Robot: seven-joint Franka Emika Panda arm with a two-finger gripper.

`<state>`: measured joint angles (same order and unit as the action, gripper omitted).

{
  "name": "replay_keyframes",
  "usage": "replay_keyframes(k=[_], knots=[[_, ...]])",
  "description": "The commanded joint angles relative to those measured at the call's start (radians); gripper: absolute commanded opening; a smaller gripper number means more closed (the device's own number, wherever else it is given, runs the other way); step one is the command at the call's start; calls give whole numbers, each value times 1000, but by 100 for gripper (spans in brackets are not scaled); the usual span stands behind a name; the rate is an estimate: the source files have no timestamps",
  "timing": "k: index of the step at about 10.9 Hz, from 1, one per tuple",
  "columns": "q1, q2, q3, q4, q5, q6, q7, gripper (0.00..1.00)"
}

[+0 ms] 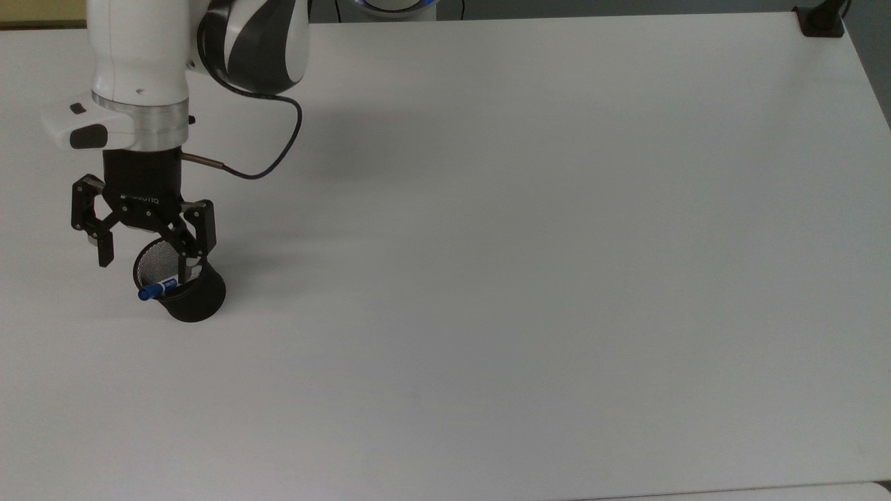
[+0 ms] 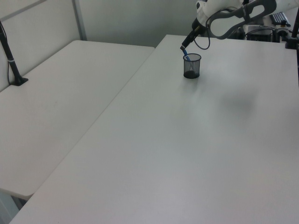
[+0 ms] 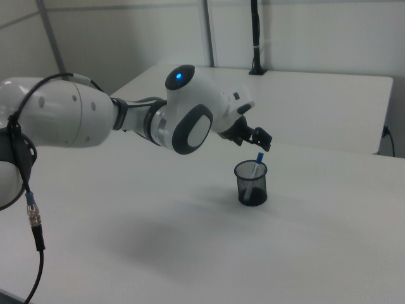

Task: Remove the marker
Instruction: 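Lower the gripper and close it on the blue-capped marker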

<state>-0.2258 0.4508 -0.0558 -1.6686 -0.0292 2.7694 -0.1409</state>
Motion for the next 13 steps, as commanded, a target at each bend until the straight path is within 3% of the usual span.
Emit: replay_keyframes(k=[1,3,4,5,7,8,11,13], knots=[[5,49,-6,-2,5,65,14,92],[5,61,-6,-2,6,67,15,81],[5,78,-4,1,8,76,15,71],[5,81,-4,1,14,103,15,55],[3,85,-4,3,25,121,17,13],[3,83,-4,3,26,121,17,3],[-7,54,-4,1,40,119,18,0],[-21,-19,-2,-3,45,107,44,0]])
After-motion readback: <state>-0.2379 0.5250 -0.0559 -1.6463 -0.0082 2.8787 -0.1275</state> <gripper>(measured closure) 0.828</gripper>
